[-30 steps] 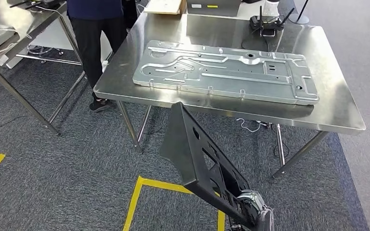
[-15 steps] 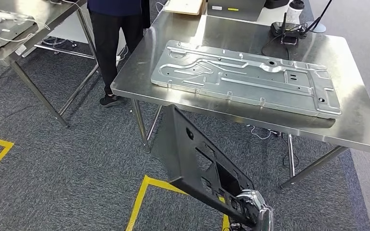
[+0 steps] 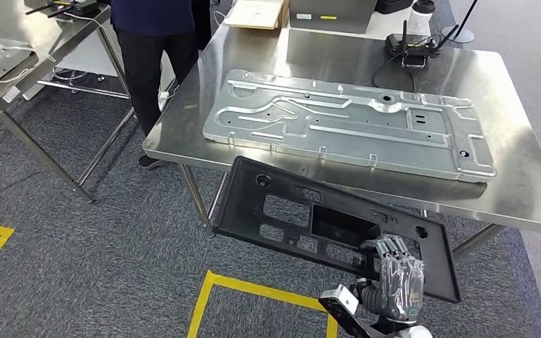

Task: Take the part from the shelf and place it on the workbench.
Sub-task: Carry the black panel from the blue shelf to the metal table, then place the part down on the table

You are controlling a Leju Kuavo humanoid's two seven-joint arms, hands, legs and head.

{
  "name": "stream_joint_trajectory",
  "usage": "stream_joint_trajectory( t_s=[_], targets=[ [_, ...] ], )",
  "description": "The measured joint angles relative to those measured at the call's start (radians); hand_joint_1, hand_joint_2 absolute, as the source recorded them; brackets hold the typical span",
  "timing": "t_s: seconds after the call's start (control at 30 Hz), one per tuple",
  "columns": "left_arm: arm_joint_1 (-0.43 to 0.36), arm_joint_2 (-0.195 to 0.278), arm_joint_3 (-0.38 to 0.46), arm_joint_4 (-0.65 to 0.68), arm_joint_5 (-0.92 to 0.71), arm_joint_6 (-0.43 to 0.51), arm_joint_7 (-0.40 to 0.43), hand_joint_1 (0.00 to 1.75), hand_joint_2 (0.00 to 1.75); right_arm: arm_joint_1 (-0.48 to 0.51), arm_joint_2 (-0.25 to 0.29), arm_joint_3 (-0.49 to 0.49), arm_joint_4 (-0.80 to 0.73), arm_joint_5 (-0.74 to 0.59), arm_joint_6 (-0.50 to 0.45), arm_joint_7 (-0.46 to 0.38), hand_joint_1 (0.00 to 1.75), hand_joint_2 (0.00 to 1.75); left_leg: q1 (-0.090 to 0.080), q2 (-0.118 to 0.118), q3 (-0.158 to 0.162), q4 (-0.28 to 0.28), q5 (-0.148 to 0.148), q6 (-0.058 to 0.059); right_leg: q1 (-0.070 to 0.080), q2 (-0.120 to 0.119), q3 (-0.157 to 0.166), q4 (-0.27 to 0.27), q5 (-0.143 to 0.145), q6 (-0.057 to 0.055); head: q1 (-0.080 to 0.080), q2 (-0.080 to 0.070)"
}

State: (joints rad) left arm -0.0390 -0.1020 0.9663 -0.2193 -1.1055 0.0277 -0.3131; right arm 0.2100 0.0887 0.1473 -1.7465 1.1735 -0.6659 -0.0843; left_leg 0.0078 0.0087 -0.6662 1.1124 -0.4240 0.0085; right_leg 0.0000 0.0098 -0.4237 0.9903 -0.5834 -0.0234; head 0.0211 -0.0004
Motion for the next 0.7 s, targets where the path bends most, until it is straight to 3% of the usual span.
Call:
stream_joint_trajectory(
  t_s=[0.03,0.1,0.17,0.23,0.27,0.33,0.4,0.43,0.5,0.57,0.63,0.7],
  targets=[
    [-0.001,0.002,0.0,0.0,-0.005,-0.002,0.003,0.0,0.0,-0.017,-0.009,-0.009,0.009,0.032,0.003,0.016,1.75,1.75,-0.003,0.0,0.015,-0.038,0.014,0.006,0.0,0.0,0.007,-0.002,-0.01,0.006,0.0,0.0],
    [-0.004,0.004,-0.002,0.0,-0.013,-0.004,0.005,0.0,0.0,-0.042,-0.025,-0.021,0.024,0.079,0.009,0.038,1.75,1.75,-0.008,0.0,0.028,-0.061,0.0,0.016,0.001,0.0,0.017,-0.005,-0.015,0.02,0.0,0.0],
    [-0.005,0.004,-0.005,0.0,-0.016,-0.005,0.006,0.0,0.0,-0.06,-0.039,-0.028,0.034,0.101,0.013,0.049,1.75,1.75,-0.005,-0.002,0.048,-0.08,-0.01,0.025,0.001,-0.002,0.01,0.026,0.005,0.032,0.0,0.0],
    [-0.004,0.003,-0.008,0.0,-0.02,-0.007,0.007,0.0,0.0,-0.076,-0.051,-0.033,0.042,0.118,0.015,0.061,1.75,1.75,0.002,-0.004,0.082,-0.106,-0.019,0.033,-0.001,-0.003,-0.051,0.126,0.023,0.04,0.0,0.0],
    [-0.004,0.003,-0.008,0.0,-0.022,-0.008,0.007,0.0,0.0,-0.082,-0.058,-0.034,0.046,0.129,0.017,0.07,1.75,1.75,0.004,-0.004,0.099,-0.116,-0.026,0.035,-0.004,-0.004,-0.097,0.185,0.013,0.044,0.001,0.0],
    [-0.005,0.003,-0.01,0.0,-0.029,-0.011,0.009,0.0,0.0,-0.094,-0.073,-0.036,0.056,0.152,0.021,0.089,1.75,1.75,0.006,-0.007,0.133,-0.126,-0.046,0.036,-0.012,-0.005,-0.186,0.268,-0.044,0.054,0.0,0.0],
    [-0.005,0.003,-0.012,0.0,-0.034,-0.013,0.011,0.0,0.0,-0.103,-0.092,-0.041,0.066,0.168,0.028,0.102,1.75,1.75,0.009,-0.011,0.171,-0.128,-0.074,0.032,-0.019,-0.006,-0.238,0.263,-0.082,0.065,0.0,0.0],
    [-0.005,0.003,-0.013,0.0,-0.036,-0.014,0.012,0.0,0.0,-0.109,-0.101,-0.043,0.071,0.173,0.032,0.107,1.75,1.75,0.011,-0.012,0.192,-0.128,-0.089,0.028,-0.022,-0.008,-0.247,0.226,-0.066,0.068,0.0,0.0],
    [-0.003,0.002,-0.014,0.0,-0.039,-0.015,0.014,0.0,0.0,-0.117,-0.117,-0.049,0.078,0.178,0.036,0.112,1.75,1.75,0.013,-0.013,0.23,-0.126,-0.123,0.018,-0.025,-0.015,-0.25,0.118,0.067,0.068,0.0,0.0],
    [-0.005,0.002,-0.015,0.0,-0.041,-0.016,0.015,0.0,0.0,-0.124,-0.13,-0.054,0.084,0.184,0.039,0.116,1.75,1.75,0.013,-0.014,0.256,-0.128,-0.151,0.003,-0.018,-0.02,-0.245,0.062,0.168,0.052,0.0,0.0],
    [-0.01,0.002,-0.015,0.0,-0.043,-0.016,0.016,0.0,0.0,-0.132,-0.137,-0.057,0.087,0.186,0.041,0.116,1.75,1.75,0.014,-0.015,0.27,-0.123,-0.154,-0.013,-0.011,-0.016,-0.231,0.061,0.163,0.03,0.0,0.0],
    [-0.015,0.002,-0.016,0.0,-0.043,-0.017,0.016,0.0,0.0,-0.141,-0.141,-0.058,0.087,0.187,0.041,0.117,1.75,1.75,0.016,-0.014,0.245,-0.055,-0.13,-0.022,-0.012,-0.011,-0.208,0.05,0.151,0.01,-0.001,0.0]
  ],
)
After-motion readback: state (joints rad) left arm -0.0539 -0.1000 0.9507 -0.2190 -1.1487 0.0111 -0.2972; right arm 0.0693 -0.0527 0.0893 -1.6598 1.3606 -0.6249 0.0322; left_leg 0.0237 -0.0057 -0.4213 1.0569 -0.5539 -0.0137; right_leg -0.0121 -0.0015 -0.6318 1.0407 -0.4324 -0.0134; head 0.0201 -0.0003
